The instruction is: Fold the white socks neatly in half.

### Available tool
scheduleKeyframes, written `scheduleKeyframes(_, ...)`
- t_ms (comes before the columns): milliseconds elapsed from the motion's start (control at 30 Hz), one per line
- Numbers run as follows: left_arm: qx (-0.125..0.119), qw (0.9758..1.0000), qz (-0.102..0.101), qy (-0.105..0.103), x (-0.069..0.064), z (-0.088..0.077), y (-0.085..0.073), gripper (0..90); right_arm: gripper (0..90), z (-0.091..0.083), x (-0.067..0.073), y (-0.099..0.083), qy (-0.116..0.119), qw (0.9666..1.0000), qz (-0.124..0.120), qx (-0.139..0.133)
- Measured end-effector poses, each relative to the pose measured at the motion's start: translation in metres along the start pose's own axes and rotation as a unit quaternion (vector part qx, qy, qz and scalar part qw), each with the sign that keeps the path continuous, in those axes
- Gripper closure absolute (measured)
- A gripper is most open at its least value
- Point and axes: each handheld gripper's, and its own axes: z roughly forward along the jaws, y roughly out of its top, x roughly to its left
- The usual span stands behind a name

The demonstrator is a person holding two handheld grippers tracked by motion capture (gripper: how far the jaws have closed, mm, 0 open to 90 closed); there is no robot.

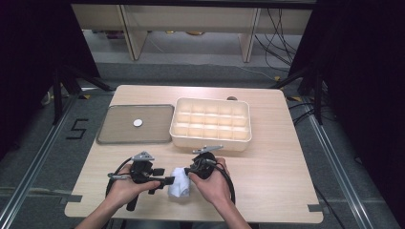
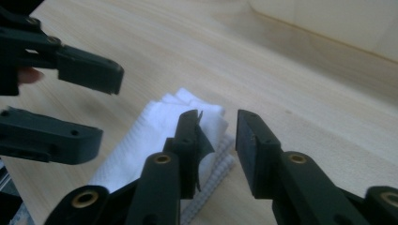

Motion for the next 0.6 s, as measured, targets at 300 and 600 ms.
scheduleKeyframes(300,0.011,0.999,-0.037,-0.021,0.0,0.005,0.001,35.0,60.1,-0.023,-0.005,-0.002,0.0,0.999,0.012,-0.042)
scheduleKeyframes(600,0.024,0.9981,-0.049,-0.029,0.0,0.015,0.0,34.2,58.7,-0.032,-0.024,-0.016,0.005,0.9988,0.029,-0.039)
